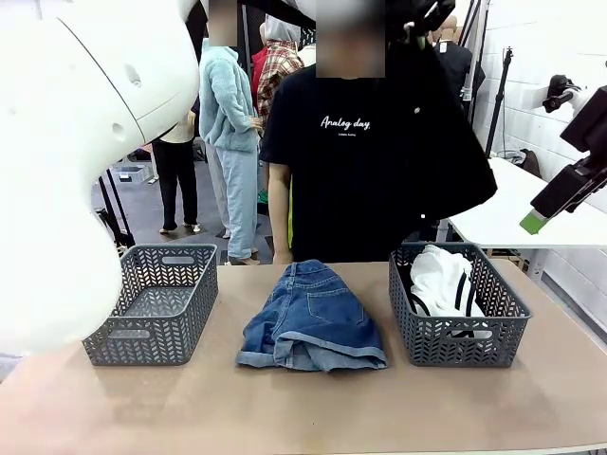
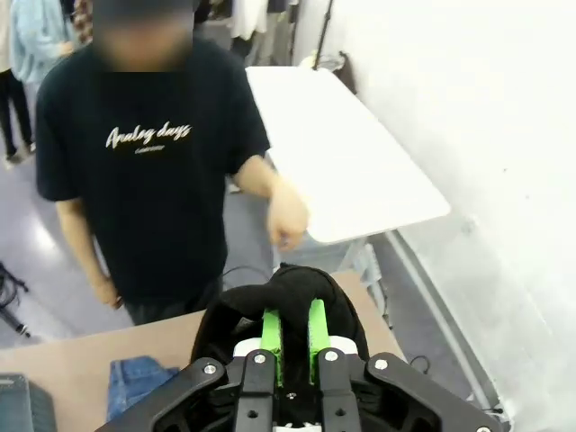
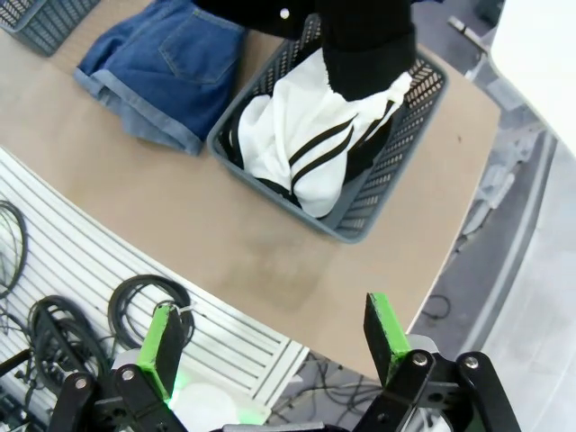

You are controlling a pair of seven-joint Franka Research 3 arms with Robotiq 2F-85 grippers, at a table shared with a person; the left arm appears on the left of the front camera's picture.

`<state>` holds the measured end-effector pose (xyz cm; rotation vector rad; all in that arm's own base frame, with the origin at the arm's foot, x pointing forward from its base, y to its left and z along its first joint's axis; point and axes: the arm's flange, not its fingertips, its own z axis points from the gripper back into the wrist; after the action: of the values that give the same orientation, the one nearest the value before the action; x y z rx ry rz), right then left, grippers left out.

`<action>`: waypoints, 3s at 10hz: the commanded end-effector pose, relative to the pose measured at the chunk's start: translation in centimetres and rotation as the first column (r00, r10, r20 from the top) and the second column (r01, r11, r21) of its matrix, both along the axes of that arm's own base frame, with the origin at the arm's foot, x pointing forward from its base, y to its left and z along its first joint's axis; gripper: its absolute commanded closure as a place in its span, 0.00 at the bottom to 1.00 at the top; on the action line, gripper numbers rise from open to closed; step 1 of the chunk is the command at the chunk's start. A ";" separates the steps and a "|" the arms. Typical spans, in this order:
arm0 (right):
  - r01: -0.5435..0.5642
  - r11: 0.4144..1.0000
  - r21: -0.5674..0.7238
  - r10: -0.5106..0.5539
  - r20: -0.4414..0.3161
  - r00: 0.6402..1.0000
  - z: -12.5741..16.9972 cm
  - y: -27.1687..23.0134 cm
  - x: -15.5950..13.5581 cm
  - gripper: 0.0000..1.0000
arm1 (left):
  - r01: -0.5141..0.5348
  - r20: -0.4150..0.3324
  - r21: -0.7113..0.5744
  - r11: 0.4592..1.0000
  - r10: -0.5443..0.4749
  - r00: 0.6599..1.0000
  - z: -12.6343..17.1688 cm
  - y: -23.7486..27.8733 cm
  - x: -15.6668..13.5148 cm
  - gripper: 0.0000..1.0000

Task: Sort the tops and bottoms.
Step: Sort the clothes according to human instructions.

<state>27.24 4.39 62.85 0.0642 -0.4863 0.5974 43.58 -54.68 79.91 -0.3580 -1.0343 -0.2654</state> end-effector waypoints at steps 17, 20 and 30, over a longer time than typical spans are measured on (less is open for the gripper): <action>0.004 1.000 -0.009 -0.004 -0.009 1.000 -0.1 0.0 -0.1 0.00 | 0.026 -0.368 -0.363 0.931 -0.169 0.914 -13.7 -5.3 7.0 1.00; 0.004 1.000 -0.009 -0.004 -0.009 1.000 -0.1 0.0 -0.1 0.00 | 0.006 -0.372 -0.349 0.937 -0.144 0.917 -13.7 -5.0 7.3 1.00; 0.004 1.000 -0.009 -0.004 -0.009 1.000 -0.1 0.0 -0.1 0.00 | -0.141 -0.850 -0.234 0.962 -0.132 0.511 -32.4 -8.3 11.9 1.00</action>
<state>27.23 4.39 62.86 0.0643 -0.4866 0.5974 54.52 -62.31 47.02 -0.7216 -0.0369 0.0613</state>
